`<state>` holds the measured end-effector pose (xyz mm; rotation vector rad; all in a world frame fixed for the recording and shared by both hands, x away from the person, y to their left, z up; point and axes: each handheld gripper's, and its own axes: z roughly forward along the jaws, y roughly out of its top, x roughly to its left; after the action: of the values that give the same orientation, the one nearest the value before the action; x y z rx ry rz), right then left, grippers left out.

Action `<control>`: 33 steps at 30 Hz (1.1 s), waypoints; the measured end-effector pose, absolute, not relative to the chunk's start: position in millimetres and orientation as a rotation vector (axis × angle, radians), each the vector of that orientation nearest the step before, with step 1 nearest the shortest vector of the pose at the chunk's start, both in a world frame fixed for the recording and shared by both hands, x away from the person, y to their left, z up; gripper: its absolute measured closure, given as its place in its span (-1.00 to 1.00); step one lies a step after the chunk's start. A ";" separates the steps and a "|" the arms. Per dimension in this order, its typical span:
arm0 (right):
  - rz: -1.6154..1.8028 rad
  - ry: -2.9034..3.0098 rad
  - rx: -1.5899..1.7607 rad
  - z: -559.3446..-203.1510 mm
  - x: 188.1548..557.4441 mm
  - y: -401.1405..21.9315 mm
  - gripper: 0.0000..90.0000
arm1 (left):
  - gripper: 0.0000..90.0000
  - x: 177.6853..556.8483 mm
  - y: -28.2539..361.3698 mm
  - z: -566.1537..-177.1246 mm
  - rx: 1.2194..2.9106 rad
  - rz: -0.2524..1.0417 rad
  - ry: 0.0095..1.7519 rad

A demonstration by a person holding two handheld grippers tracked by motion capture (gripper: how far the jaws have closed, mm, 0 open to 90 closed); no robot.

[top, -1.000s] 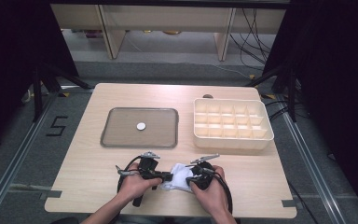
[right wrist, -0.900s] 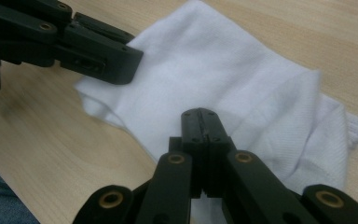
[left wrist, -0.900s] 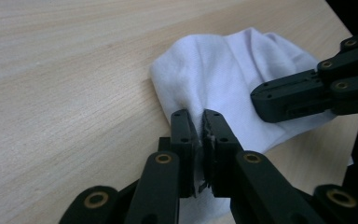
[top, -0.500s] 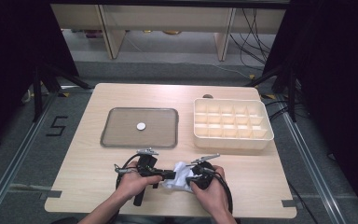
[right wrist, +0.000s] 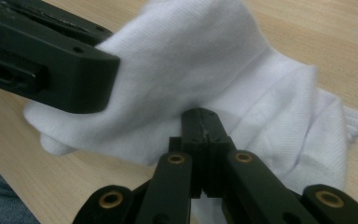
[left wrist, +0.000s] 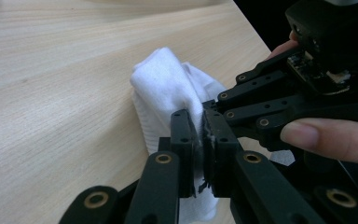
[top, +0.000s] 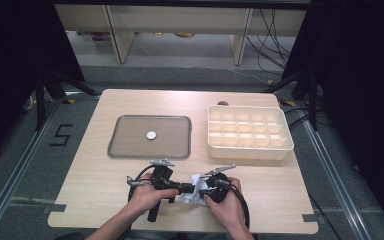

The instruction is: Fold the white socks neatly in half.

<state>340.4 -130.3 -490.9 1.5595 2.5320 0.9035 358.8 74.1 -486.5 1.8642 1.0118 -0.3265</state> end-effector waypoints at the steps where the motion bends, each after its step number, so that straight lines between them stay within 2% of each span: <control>1: 0.907 2.541 1.556 -491.5 340.8 -130.4 1.00 | 0.85 358.8 73.5 -486.4 1.861 -0.331 1.012; 8: 0.939 2.516 1.553 -492.1 340.2 -130.5 0.99 | 0.85 358.2 71.3 -486.0 1.858 -0.313 1.014; 12: 0.977 2.484 1.568 -491.0 339.4 -133.0 0.91 | 0.85 359.1 73.9 -486.3 1.860 -0.317 1.012; 16: 0.962 2.470 1.617 -485.7 337.7 -137.6 1.00 | 0.85 359.6 73.8 -486.4 1.858 -0.312 1.015; 33: 0.959 2.477 1.596 -493.3 341.4 -130.4 1.00 | 0.85 357.7 68.6 -482.8 1.864 -0.304 0.988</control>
<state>341.4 -130.4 -493.3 1.5964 2.4767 0.9587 357.7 68.6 -482.8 1.8641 0.9883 -0.3035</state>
